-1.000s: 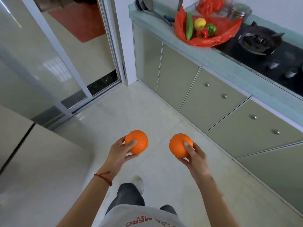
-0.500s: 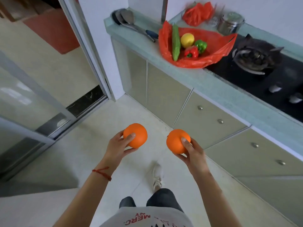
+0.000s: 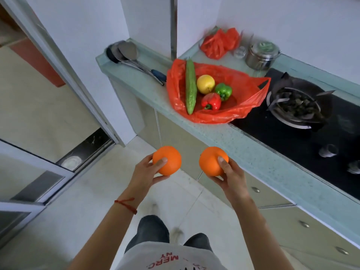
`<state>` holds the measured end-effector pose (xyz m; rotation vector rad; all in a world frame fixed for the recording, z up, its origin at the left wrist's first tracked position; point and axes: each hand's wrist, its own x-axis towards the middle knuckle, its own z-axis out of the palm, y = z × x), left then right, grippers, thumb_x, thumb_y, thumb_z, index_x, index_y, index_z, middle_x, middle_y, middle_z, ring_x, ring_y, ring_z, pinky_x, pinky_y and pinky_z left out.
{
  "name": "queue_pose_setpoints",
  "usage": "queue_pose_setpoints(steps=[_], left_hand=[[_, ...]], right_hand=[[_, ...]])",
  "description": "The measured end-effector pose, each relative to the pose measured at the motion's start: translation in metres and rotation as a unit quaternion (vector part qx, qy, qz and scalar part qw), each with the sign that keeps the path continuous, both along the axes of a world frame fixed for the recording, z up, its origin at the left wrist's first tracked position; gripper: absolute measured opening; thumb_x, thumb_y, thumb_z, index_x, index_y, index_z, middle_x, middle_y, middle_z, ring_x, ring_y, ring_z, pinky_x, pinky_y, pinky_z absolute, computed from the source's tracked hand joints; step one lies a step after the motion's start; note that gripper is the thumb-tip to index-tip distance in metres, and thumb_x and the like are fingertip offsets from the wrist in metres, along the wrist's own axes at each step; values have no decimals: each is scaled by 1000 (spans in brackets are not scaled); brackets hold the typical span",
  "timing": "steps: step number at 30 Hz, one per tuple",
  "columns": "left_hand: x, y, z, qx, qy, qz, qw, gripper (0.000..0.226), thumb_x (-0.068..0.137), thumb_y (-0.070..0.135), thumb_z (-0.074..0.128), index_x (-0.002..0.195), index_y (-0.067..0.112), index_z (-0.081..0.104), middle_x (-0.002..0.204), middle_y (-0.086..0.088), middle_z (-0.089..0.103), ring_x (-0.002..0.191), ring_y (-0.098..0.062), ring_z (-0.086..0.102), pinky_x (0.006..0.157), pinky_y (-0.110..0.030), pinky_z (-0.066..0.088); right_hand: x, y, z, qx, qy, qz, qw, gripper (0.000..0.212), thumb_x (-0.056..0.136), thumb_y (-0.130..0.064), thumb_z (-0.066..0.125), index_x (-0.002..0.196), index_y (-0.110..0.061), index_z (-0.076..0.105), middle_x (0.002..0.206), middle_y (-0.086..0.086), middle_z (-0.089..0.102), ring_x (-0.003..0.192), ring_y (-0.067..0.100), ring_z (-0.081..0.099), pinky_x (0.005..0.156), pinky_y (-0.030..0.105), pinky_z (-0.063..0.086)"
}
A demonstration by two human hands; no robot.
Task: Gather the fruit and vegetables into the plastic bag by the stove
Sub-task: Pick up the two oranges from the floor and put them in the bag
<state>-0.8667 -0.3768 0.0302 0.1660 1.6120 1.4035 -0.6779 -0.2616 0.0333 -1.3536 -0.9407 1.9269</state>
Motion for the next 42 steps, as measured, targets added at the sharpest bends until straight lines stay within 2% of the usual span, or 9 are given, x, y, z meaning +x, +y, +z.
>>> queue_pose_setpoints(steps=[5,12,14,18,20,25,30,34,42], left_hand=[[-38,64,-1,19,-3,-42,999,46,82,20,64,124,9,49,127,-14,51,111,-31,57,72,-35,60],[-105,155,2,30,-6,-131,991,49,80,24,66,124,12,49,128,-14,51,111,-28,57,72,-32,59],[-120,182,5,32,-13,-154,987,58,73,28,73,123,13,49,127,-15,52,110,-29,58,71,-33,60],[-142,227,8,28,-32,-166,985,41,80,19,66,118,14,50,125,-17,52,110,-32,57,68,-34,60],[-150,245,7,35,-41,-169,984,49,79,20,67,124,11,50,127,-18,52,110,-34,57,67,-35,60],[-160,284,8,35,-59,-172,983,72,64,31,72,128,11,47,130,-17,50,111,-33,57,64,-33,60],[-164,321,9,45,-36,-170,984,51,73,29,69,119,16,52,127,-13,52,109,-28,59,71,-35,60],[-169,360,11,38,-20,-169,985,66,69,36,70,126,12,49,128,-14,53,110,-29,59,72,-34,59],[-169,441,-1,-19,60,-184,981,58,78,24,70,128,9,46,127,-10,51,104,-25,59,72,-32,56]], right_hand=[[-30,48,-2,2,8,-39,999,27,84,-22,61,110,-16,56,110,0,57,104,23,58,76,41,54],[-84,114,4,11,4,-113,994,27,82,-26,63,108,-19,58,119,6,56,111,27,57,74,38,57],[-97,131,8,20,9,-132,991,25,79,-27,63,103,-21,59,116,4,56,108,26,58,75,40,57],[-115,160,14,32,1,-161,986,14,87,-22,59,100,-22,58,107,-1,56,102,23,59,80,44,54],[-121,173,16,35,2,-172,985,10,87,-21,58,97,-23,59,105,-3,55,101,22,59,79,43,54],[-134,207,17,37,-11,-161,986,26,83,-25,62,108,-18,59,113,2,56,106,24,58,78,43,56],[-139,250,16,44,-23,-148,988,25,83,-26,64,107,-18,61,111,3,59,106,24,59,79,44,56],[-137,289,18,73,-48,-119,989,45,80,-27,66,122,-12,55,115,5,59,105,22,60,76,42,57],[-146,365,9,78,-100,-54,990,33,81,-25,67,111,-19,56,114,5,57,94,15,62,72,36,58]])
